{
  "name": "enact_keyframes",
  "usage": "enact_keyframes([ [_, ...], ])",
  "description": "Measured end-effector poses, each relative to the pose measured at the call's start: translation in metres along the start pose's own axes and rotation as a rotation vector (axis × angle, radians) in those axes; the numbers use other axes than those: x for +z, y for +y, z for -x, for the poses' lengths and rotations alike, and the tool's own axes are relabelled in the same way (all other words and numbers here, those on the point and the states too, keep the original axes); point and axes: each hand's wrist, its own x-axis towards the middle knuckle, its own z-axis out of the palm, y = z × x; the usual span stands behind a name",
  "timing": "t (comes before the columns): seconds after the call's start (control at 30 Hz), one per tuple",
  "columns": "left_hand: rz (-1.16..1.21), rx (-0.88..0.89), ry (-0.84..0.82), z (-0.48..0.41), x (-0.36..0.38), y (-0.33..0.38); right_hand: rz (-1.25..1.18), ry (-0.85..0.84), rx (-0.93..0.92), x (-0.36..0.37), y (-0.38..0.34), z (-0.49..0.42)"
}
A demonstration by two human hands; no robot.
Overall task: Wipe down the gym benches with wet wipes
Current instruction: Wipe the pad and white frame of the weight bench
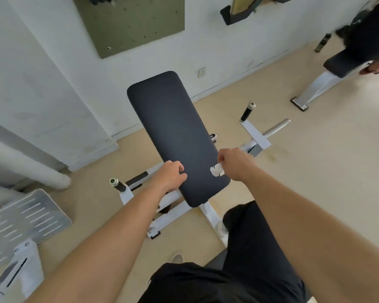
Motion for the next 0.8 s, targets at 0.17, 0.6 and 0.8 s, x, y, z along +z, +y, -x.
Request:
enact_keyframes([
  [0.17,0.041,-0.100,0.123,-0.064,-0.007,0.036,0.064,-0.020,-0.166,-0.032,0.026,-0.101],
  [0.6,0.681,-0.327,0.360,-0.183,-0.004,0.138,-0.313,-0.316,-0.610,-0.074,0.077,-0.280],
  [0.8,0.810,-0.361,0.397,-0.207,0.012,0.126,-0.499,-0.359,-0.579,-0.067,0.071,-0.311],
])
